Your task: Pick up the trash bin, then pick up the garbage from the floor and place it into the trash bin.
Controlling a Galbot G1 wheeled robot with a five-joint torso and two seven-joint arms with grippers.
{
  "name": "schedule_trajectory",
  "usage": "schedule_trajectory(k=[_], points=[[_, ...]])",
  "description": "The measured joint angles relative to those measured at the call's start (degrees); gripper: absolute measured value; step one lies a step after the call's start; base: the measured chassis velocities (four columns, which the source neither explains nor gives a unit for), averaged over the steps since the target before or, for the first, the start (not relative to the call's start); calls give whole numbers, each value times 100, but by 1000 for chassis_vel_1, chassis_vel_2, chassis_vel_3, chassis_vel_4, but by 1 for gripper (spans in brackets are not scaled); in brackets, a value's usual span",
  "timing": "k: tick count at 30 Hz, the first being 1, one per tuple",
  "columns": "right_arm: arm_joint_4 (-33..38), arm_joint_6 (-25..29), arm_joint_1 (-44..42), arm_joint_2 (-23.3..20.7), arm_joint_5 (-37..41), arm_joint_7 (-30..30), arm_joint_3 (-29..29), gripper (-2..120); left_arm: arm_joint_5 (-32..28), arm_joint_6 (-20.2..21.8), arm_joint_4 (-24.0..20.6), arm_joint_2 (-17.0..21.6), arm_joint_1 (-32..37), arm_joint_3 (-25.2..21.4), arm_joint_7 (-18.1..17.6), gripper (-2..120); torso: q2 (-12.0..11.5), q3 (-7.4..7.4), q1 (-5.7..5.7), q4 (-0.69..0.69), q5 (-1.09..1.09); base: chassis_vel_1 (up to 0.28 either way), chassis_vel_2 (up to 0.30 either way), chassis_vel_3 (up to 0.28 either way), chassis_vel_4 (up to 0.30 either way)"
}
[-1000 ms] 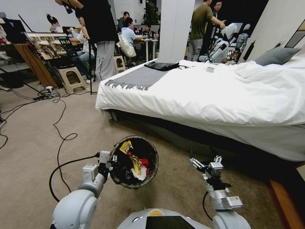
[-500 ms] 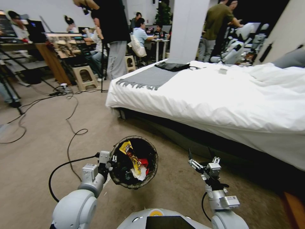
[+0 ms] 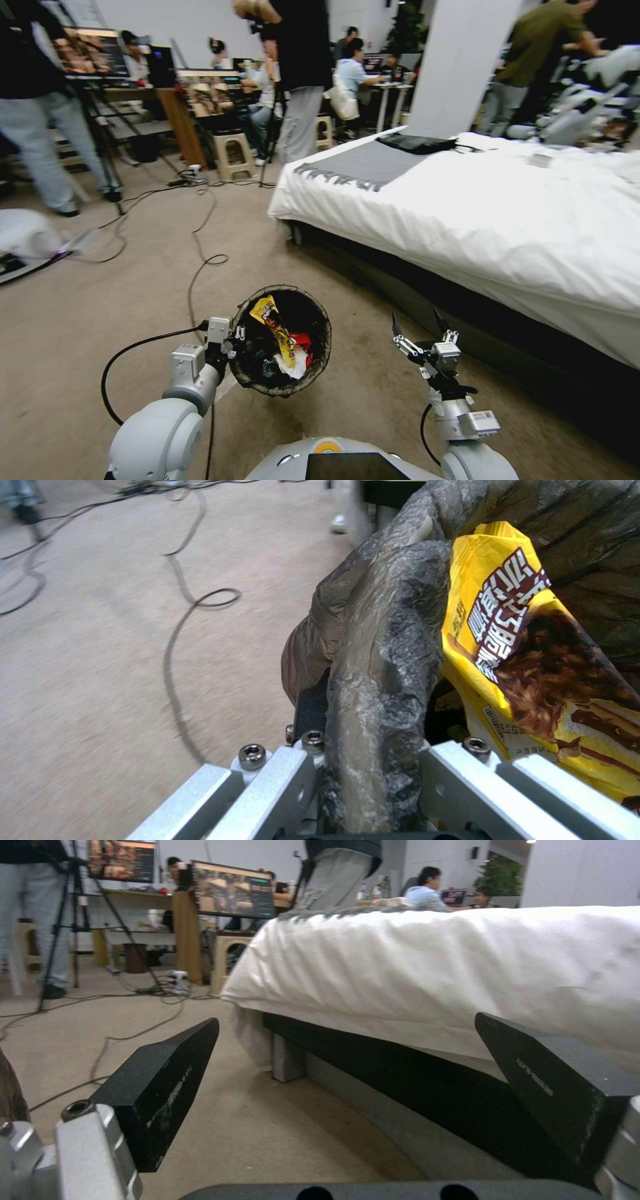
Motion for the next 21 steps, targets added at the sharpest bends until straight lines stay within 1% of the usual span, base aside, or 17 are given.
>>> schedule_trajectory(k=[21], points=[[-79,-48,14,43,-3,-4,-83,100,-7,-21,9,-2,-26,-14,7,1,0,0,0,-1,0,120,117,118,122]])
